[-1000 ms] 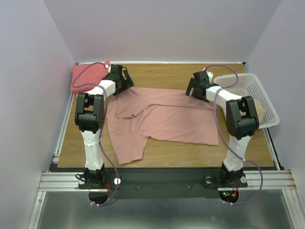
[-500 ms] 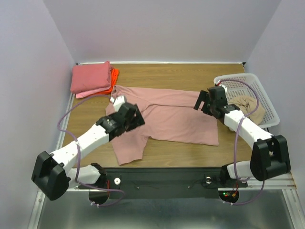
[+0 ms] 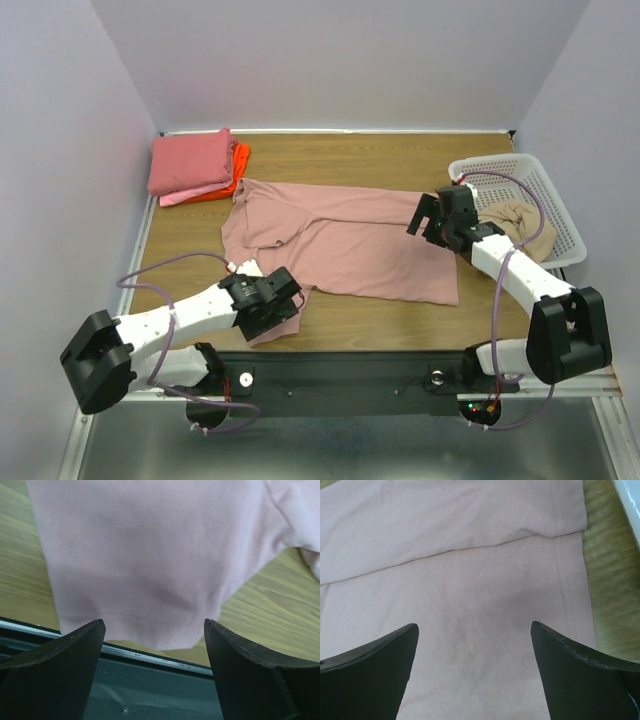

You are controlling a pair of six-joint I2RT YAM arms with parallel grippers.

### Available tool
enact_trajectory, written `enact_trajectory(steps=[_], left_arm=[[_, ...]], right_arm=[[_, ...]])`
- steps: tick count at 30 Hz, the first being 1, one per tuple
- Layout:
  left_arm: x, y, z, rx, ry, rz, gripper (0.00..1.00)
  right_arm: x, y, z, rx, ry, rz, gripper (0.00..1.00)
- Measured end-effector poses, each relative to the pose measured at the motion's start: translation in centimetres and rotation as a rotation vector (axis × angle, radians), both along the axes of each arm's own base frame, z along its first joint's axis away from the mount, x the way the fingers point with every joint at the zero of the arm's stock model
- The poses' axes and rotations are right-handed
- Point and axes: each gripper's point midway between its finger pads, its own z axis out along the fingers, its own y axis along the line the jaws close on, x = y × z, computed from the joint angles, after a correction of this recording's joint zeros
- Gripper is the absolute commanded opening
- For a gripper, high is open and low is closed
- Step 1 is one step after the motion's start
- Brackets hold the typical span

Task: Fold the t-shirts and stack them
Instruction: Fold the tshirt

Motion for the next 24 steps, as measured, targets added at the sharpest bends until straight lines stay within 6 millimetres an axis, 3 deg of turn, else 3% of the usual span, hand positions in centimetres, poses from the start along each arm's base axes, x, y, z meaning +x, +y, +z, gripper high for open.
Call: enact_trajectory(steps=[5, 7, 10, 14, 18, 23, 24], left_arm=[[0.1, 0.1, -1.5, 0.089, 0.059, -0.001, 0.75], [0.0, 0.1, -2.0, 0.110, 0.074, -0.005, 0.66], [0.0, 0.0, -2.6, 0.125, 0.088, -0.014, 0.43], [0.0, -0.2, -3.0, 0.115, 0.087, -0.021, 0.30], [0.0, -0.2, -3.1, 0.092, 0.068, -0.025, 0.30], [0.1, -0.3, -3.1, 0.069, 0.045, -0.042, 0.01], [0.2, -0.4, -3.1, 0.068, 0.043, -0.048, 0.00]], right_arm=[[0.0, -0.1, -0.2, -0.005, 0.007, -0.003, 1.00], [0.0, -0.1, -0.2, -0.006, 0.006, -0.005, 1.00], [0.0, -0.3, -0.2, -0.010, 0.005, -0.014, 1.00], [-0.2, -0.6, -0.3, -0.010, 0.003, -0.041, 1.00], [-2.2, -1.7, -0.3, -0.015, 0.009, -0.093, 1.00], [-4.7, -2.6, -0.1, 0.003, -0.002, -0.143, 1.00], [-5.3, -2.7, -0.3, 0.006, 0.002, -0.147, 1.00]])
